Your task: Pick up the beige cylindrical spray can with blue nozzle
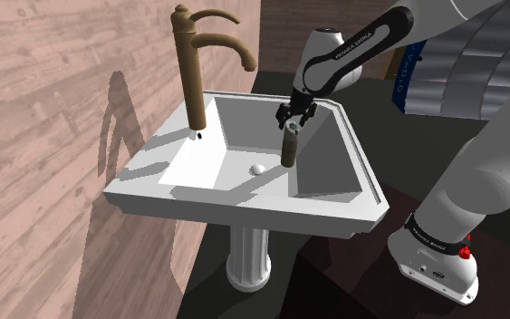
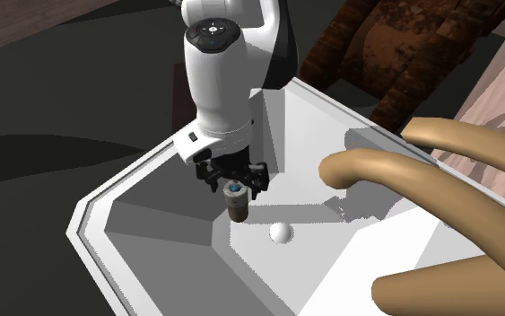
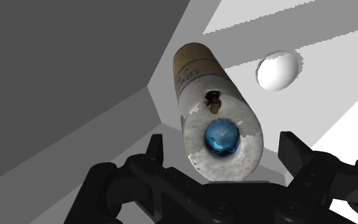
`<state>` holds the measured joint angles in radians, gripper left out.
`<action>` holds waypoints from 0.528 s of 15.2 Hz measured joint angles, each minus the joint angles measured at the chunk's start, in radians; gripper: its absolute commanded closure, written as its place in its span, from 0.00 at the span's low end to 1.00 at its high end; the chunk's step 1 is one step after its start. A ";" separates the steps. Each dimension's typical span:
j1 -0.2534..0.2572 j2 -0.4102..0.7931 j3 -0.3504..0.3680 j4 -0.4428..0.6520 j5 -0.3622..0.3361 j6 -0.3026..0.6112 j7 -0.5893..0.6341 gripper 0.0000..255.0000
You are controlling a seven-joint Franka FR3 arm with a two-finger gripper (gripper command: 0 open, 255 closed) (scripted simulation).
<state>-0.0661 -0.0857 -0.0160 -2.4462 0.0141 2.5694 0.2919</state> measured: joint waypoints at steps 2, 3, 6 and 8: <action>0.000 0.003 0.000 0.000 0.000 0.005 0.000 1.00; 0.000 0.003 0.000 0.001 0.000 0.006 0.000 1.00; 0.000 0.004 0.000 0.001 0.000 0.006 0.000 1.00; 0.000 0.004 0.000 0.001 0.000 0.006 0.000 1.00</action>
<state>-0.0661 -0.0819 -0.0161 -2.4449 0.0141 2.5755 0.2921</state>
